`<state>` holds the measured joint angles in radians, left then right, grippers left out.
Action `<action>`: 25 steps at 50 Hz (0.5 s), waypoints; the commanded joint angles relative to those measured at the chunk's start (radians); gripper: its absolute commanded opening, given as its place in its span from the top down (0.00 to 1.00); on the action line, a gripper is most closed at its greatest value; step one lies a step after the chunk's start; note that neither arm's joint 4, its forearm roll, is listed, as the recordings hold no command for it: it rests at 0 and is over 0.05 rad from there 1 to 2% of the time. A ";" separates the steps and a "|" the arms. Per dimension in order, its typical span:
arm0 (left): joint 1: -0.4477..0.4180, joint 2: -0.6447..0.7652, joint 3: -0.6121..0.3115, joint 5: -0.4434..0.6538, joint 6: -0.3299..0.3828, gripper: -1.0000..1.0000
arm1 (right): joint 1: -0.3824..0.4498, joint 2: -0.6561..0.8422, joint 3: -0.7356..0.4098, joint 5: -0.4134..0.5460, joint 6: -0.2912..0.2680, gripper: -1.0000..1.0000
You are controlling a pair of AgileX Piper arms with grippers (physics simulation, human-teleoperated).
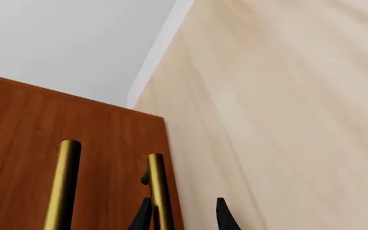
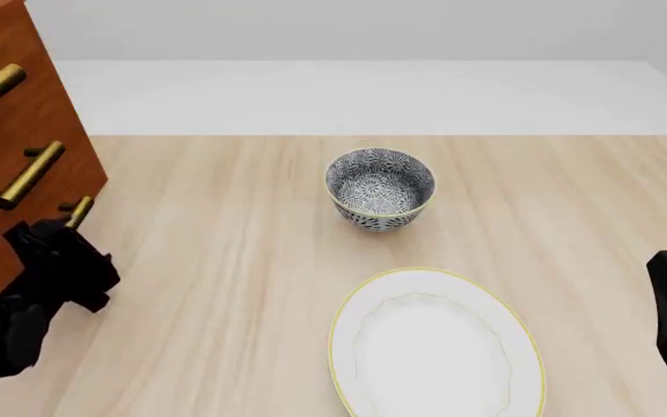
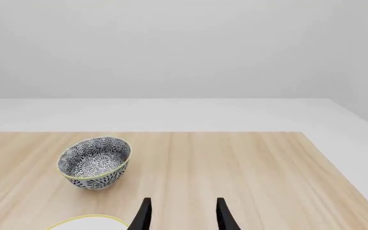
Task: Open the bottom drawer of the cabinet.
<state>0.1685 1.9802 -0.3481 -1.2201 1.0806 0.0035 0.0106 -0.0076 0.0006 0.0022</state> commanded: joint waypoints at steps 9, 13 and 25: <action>0.047 0.065 -0.024 0.000 0.010 0.00 | 0.000 0.000 0.000 0.000 0.000 0.00; 0.053 0.069 -0.025 0.000 0.012 0.00 | 0.000 0.000 0.000 0.000 0.000 0.00; 0.059 0.110 -0.047 0.000 0.031 0.00 | 0.000 0.000 0.000 0.000 0.000 0.00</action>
<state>0.1935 2.0031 -0.3825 -1.2201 1.0904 0.0035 0.0107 -0.0074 0.0003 0.0022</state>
